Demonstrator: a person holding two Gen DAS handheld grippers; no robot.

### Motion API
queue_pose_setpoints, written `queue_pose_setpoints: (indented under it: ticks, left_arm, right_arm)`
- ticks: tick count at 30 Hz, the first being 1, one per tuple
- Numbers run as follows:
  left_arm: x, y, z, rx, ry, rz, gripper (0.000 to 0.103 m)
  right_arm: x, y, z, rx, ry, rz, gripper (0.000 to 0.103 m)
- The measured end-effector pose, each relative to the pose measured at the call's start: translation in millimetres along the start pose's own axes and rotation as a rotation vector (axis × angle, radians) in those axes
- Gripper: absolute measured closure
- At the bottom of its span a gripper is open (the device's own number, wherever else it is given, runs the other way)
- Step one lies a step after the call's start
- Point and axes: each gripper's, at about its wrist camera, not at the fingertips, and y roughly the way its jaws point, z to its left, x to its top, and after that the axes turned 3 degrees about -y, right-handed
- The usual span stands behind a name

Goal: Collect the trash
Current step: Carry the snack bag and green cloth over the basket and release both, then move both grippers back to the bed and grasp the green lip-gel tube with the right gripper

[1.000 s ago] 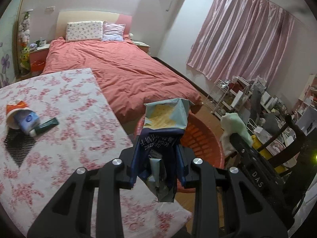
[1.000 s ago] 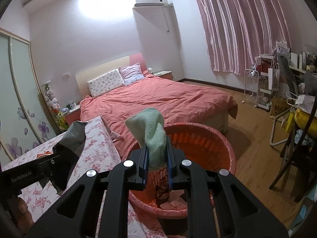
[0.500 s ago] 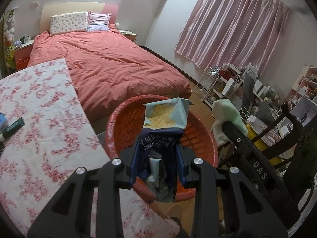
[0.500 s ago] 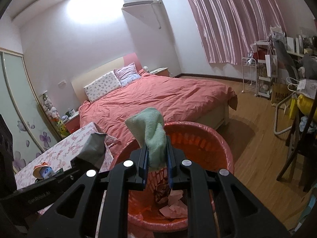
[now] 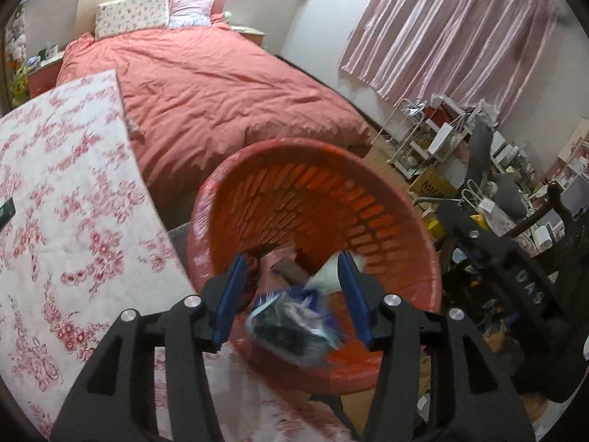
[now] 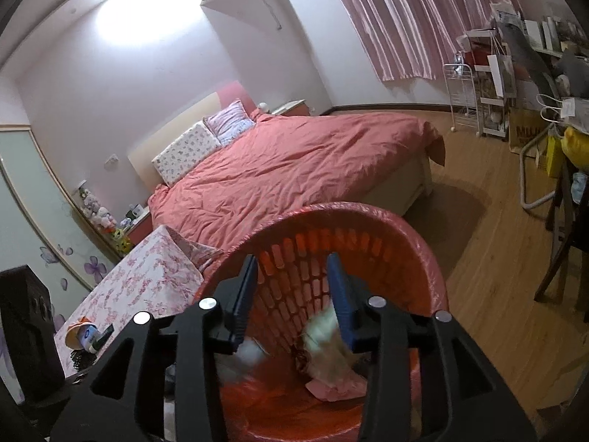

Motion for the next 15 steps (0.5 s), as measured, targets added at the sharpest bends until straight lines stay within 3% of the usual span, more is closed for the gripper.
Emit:
queue_pose_setpoints:
  ticks: [9, 15]
  left_arm:
    - [-3, -16, 14, 0.040, 0.011, -0.028, 0.043]
    - [-14, -38, 26, 0.137, 0.054, -0.060, 0.040]
  right_arm:
    - [1, -2, 13, -0.030, -0.043, 0.006, 0.060]
    - [2, -4, 29, -0.028, -0.108, 0.008, 0.060]
